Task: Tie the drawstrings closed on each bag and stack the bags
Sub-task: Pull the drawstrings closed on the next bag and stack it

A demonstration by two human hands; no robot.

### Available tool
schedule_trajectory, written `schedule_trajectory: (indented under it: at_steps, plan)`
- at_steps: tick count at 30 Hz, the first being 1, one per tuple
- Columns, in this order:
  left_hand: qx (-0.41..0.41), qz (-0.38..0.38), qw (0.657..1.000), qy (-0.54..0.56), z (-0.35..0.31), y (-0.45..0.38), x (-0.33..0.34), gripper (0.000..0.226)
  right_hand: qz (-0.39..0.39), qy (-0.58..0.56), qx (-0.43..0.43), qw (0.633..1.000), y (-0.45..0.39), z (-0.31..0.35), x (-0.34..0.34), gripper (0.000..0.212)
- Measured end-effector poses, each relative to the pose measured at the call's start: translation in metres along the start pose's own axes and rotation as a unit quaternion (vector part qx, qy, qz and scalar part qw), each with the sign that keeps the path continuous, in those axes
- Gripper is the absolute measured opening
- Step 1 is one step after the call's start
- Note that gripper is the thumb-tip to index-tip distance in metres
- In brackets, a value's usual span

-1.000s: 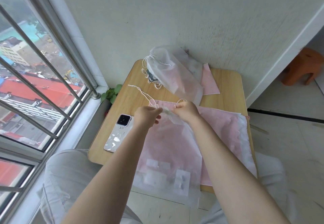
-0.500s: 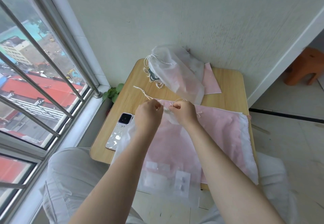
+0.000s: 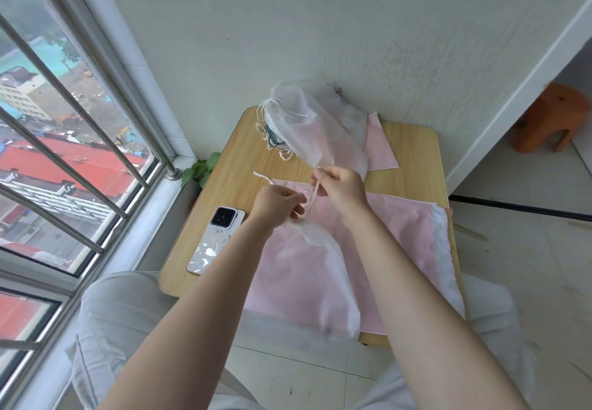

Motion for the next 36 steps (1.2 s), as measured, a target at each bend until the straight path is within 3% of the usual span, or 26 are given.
schedule_trajectory:
  at_steps: [4, 7, 11, 16, 22, 26, 29, 34, 36]
  plan:
    - [0.026, 0.117, 0.993, 0.001, -0.021, 0.003, 0.019, 0.020, 0.059, -0.011, -0.027, 0.998, 0.009, 0.027, 0.018, 0.012]
    - [0.058, 0.151, 0.987, -0.018, -0.032, 0.005, 0.022, 0.020, 0.073, 0.010, -0.021, 0.997, 0.012, 0.033, 0.024, 0.014]
    - [0.047, 0.125, 0.991, -0.022, -0.031, -0.001, 0.013, 0.025, 0.068, 0.116, -0.010, 0.991, 0.005, 0.028, 0.026, 0.032]
    - [-0.022, 0.034, 0.998, 0.038, -0.007, -0.013, -0.010, 0.024, 0.109, 0.322, 0.042, 0.940, 0.002, 0.013, 0.013, 0.037]
    - [-0.044, 0.024, 0.995, 0.092, 0.008, -0.014, -0.008, 0.020, 0.198, 0.261, 0.068, 0.942, 0.017, 0.009, 0.023, 0.022]
    - [-0.036, 0.033, 0.993, 0.105, 0.005, -0.016, -0.009, 0.007, 0.236, 0.293, 0.079, 0.923, 0.027, 0.006, 0.037, 0.016]
    - [-0.021, 0.025, 0.997, 0.076, 0.001, -0.016, -0.013, 0.008, 0.268, 0.351, 0.079, 0.894, 0.038, 0.003, 0.048, 0.013]
    - [-0.006, 0.005, 1.000, 0.029, 0.001, -0.020, -0.016, 0.010, 0.449, 0.414, 0.113, 0.784, 0.079, -0.010, 0.073, 0.012]
    - [0.013, 0.015, 1.000, -0.012, -0.003, -0.020, -0.015, 0.013, 0.424, 0.455, 0.086, 0.778, 0.070, -0.006, 0.068, 0.012]
Point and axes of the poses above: each hand's wrist, its own y-axis away from the middle knuckle, its own x-axis out of the palm, z = x × y, the point moved 10 cm from there along -y, towards the middle knuckle, and after that the axes turned 7 degrees about x, right-handed, at the moved point
